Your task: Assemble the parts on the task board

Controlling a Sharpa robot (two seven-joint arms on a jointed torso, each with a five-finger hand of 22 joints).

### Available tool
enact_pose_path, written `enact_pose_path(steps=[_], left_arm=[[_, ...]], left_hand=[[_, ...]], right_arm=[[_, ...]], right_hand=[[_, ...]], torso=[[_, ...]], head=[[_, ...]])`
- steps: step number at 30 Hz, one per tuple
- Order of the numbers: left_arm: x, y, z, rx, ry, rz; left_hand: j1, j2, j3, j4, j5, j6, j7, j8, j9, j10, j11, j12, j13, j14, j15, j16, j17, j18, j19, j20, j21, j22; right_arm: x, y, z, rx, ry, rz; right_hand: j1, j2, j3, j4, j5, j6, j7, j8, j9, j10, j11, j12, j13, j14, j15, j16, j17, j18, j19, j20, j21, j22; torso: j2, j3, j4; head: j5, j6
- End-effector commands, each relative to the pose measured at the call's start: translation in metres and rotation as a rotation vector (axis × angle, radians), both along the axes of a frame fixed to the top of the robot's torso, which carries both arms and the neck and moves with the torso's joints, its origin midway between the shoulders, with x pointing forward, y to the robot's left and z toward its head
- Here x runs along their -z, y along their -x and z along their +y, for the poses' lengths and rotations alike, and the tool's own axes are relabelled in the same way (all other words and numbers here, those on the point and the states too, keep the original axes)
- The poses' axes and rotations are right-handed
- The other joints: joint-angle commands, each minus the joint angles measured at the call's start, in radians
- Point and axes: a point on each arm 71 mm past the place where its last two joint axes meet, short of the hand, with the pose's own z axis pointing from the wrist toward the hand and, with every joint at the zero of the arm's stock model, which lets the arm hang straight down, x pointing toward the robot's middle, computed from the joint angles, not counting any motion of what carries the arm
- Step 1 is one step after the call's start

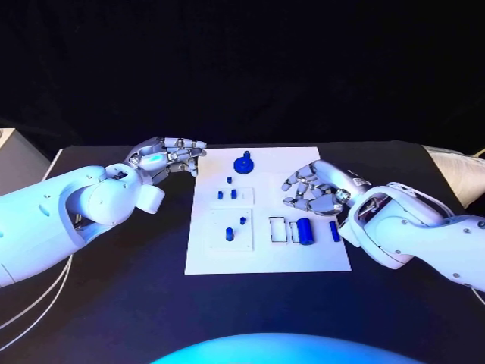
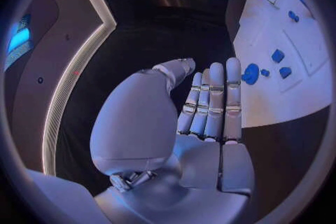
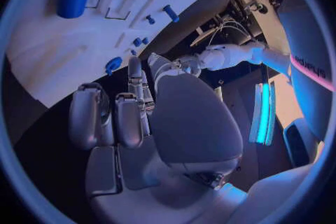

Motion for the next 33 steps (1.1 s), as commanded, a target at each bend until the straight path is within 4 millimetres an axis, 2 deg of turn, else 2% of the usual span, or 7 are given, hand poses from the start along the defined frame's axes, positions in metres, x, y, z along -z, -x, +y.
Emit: enact_pose_path(steps=[1,4,6,12,17,24,33], left_arm=[[0.000,0.001,-0.003,0.021,0.019,-0.009],[0.001,0.001,-0.003,0.019,0.019,-0.007],[0.002,0.002,-0.002,0.018,0.019,-0.006],[0.004,0.003,-0.001,0.015,0.018,-0.002],[0.006,0.003,-0.001,0.012,0.017,0.001],[0.007,0.003,-0.001,0.012,0.017,0.003],[0.007,0.004,-0.001,0.013,0.018,0.004]], left_hand=[[-0.002,0.004,0.000,0.008,0.006,-0.006,0.003,-0.006,-0.001,-0.007,-0.001,0.003,-0.001,0.002,0.003,-0.007,0.001,0.015,0.007,0.001,-0.004,-0.001],[-0.002,0.004,0.000,0.008,0.007,-0.006,0.002,-0.007,-0.001,-0.008,-0.001,0.003,-0.001,0.002,0.003,-0.007,0.001,0.015,0.007,0.001,-0.005,-0.002],[-0.002,0.004,0.000,0.008,0.007,-0.006,0.002,-0.007,-0.001,-0.008,-0.001,0.003,-0.001,0.002,0.003,-0.007,0.001,0.015,0.007,0.001,-0.005,-0.002],[-0.002,0.004,0.000,0.008,0.007,-0.006,0.002,-0.007,-0.001,-0.008,-0.001,0.003,-0.001,0.002,0.003,-0.007,0.001,0.015,0.007,0.001,-0.005,-0.002],[-0.002,0.004,0.000,0.008,0.007,-0.006,0.002,-0.007,-0.001,-0.008,-0.001,0.003,-0.001,0.002,0.003,-0.007,0.001,0.015,0.007,0.001,-0.005,-0.002],[-0.002,0.004,0.000,0.008,0.007,-0.006,0.002,-0.007,-0.001,-0.008,-0.001,0.003,-0.001,0.002,0.003,-0.007,0.001,0.015,0.007,0.001,-0.005,-0.002],[-0.003,0.006,0.001,0.010,0.007,-0.006,0.002,-0.006,-0.001,-0.008,-0.001,0.004,-0.002,0.002,0.003,-0.007,0.001,0.015,0.008,0.001,-0.006,-0.003]], right_arm=[[0.010,0.000,-0.021,0.082,-0.103,0.245],[0.013,0.000,-0.040,0.164,-0.032,0.269],[0.016,0.000,-0.050,0.207,0.024,0.286],[0.024,0.006,-0.069,0.297,0.173,0.333],[0.031,0.012,-0.072,0.345,0.208,0.368],[0.041,0.016,-0.061,0.356,0.227,0.403],[0.059,0.017,-0.049,0.358,0.251,0.428]], right_hand=[[-0.072,-0.003,-0.001,0.003,-0.008,0.000,-0.006,0.046,0.032,0.039,-0.021,0.611,0.652,0.039,-0.010,0.004,0.002,-0.018,0.063,-0.013,0.039,0.113],[-0.118,-0.039,-0.049,0.001,0.009,0.025,-0.029,0.097,0.071,0.212,-0.035,0.985,1.086,0.061,-0.011,0.056,0.111,-0.030,0.074,-0.017,0.109,0.156],[-0.145,-0.034,-0.092,0.004,0.001,0.041,-0.040,0.123,0.090,0.270,-0.042,1.069,1.194,0.074,-0.016,0.091,0.189,-0.033,0.076,-0.021,0.126,0.167],[-0.222,0.003,-0.198,0.008,-0.002,0.041,-0.047,0.141,0.110,0.310,-0.047,1.117,1.257,0.092,-0.019,0.136,0.301,-0.036,0.078,-0.025,0.140,0.178],[-0.265,0.028,-0.283,0.010,0.053,0.038,-0.048,0.148,0.117,0.310,-0.048,1.117,1.257,0.096,-0.019,0.144,0.326,-0.039,0.080,-0.025,0.154,0.187],[-0.296,0.038,-0.327,0.011,0.050,0.039,-0.049,0.155,0.122,0.310,-0.049,1.117,1.257,0.098,-0.020,0.147,0.334,-0.039,0.080,-0.025,0.158,0.190],[-0.320,0.040,-0.352,0.011,0.040,0.037,-0.050,0.158,0.125,0.310,-0.049,1.117,1.257,0.099,-0.020,0.149,0.342,-0.040,0.081,-0.026,0.159,0.192]], torso=[[-0.005,0.0004,-0.0108],[-0.006,0.0025,-0.0137],[-0.007,0.0030,-0.0155],[-0.007,0.0021,-0.0165],[-0.007,-0.0001,-0.0150],[-0.007,0.0006,-0.0117],[-0.007,0.0007,-0.0145]], head=[[-0.012,0.009],[-0.017,0.009],[-0.022,0.009],[-0.030,0.010],[-0.038,0.014],[-0.041,0.008],[-0.038,0.004]])
